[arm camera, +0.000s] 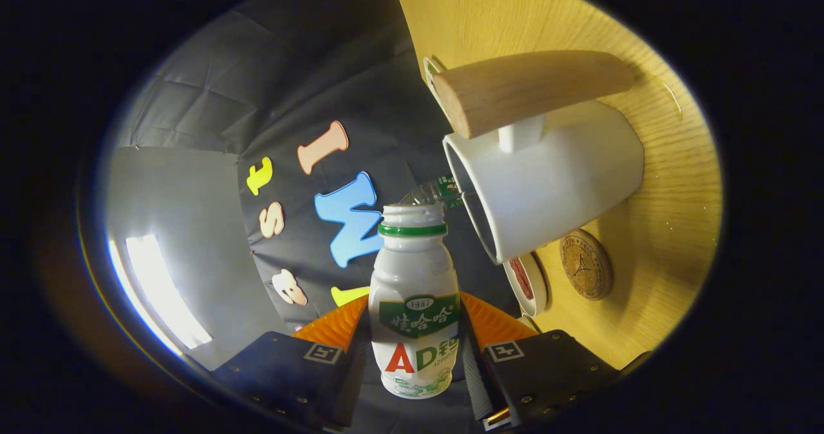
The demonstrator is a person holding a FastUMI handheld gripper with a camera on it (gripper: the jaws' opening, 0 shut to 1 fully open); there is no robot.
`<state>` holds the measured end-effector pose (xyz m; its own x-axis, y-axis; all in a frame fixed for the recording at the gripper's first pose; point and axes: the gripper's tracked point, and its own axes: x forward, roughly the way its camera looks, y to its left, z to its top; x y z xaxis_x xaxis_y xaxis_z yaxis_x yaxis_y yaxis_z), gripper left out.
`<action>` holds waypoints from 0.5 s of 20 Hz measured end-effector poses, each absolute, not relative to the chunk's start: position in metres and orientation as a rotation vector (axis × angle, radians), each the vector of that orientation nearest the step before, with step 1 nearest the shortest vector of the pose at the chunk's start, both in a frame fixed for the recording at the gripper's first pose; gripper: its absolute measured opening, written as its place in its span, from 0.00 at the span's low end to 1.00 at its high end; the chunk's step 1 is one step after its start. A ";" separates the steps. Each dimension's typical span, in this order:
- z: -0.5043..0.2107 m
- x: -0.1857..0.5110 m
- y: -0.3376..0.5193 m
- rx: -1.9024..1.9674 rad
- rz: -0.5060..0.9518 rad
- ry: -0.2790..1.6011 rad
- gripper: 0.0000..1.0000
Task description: Take the bottle from table, then pour the juice into the cup, finally place the bottle on the coaster
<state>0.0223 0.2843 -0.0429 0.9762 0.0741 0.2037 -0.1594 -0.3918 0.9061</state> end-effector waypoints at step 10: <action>-0.046 0.026 0.276 1.964 0.232 -0.061 0.67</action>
